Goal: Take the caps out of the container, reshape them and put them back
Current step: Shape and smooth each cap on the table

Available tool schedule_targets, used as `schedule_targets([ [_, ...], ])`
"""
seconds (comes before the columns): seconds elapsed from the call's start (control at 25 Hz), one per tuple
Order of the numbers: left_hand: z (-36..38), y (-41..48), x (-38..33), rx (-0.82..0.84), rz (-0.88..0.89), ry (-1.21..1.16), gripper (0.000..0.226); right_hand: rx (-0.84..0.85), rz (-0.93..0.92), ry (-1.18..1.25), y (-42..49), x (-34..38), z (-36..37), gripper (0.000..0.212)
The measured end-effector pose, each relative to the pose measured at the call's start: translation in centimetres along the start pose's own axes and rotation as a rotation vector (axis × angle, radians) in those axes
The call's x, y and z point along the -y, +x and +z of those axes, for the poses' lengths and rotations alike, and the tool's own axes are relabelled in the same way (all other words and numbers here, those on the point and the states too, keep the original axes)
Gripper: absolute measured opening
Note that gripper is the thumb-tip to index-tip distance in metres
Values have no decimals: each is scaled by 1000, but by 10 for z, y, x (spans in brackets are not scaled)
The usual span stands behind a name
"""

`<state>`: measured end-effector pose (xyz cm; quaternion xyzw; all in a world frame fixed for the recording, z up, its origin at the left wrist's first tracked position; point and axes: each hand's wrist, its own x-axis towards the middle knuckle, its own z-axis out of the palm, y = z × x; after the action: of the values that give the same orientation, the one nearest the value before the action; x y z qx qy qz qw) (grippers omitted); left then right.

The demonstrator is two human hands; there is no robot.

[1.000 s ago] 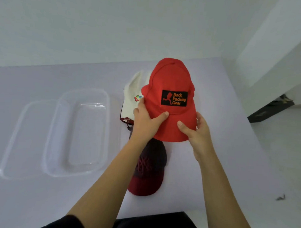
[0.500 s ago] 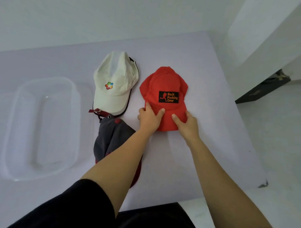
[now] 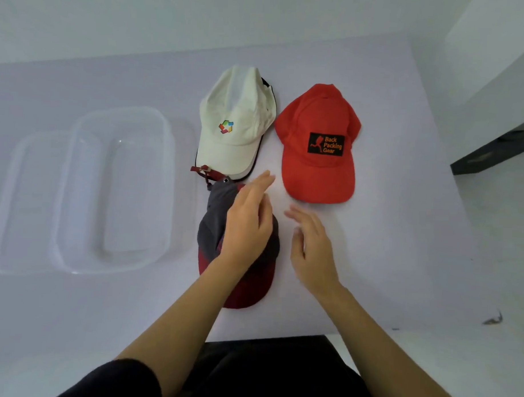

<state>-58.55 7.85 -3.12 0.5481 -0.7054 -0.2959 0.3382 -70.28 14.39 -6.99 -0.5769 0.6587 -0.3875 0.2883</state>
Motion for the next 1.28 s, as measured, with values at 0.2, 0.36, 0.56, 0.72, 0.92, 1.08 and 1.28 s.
schedule_targets([
  [0.2, -36, -81, 89, 91, 39, 271, 43, 537, -25, -238, -47, -6, 40, 92],
  [0.36, -42, -101, 116, 358, 110, 435, 62, 627, 21, -450, -26, -3, 48, 102],
  [0.56, -43, -83, 113, 610, 83, 496, 107, 646, 143, -441, -4, 9, 50, 101],
  [0.72, -46, -69, 113, 685, 134, 563, 121, 652, 200, -407, 8, 16, 50, 100],
  [0.92, -48, -70, 98, 676, 149, 604, 92, 635, 176, -377, 4, 20, 38, 101],
  [1.08, -61, -71, 84, 493, 234, 569, 81, 581, 107, -492, -16, 30, 26, 100],
  [1.28, -79, -60, 60, 231, 467, 536, 66, 160, -66, -422, -10, 57, 24, 87],
])
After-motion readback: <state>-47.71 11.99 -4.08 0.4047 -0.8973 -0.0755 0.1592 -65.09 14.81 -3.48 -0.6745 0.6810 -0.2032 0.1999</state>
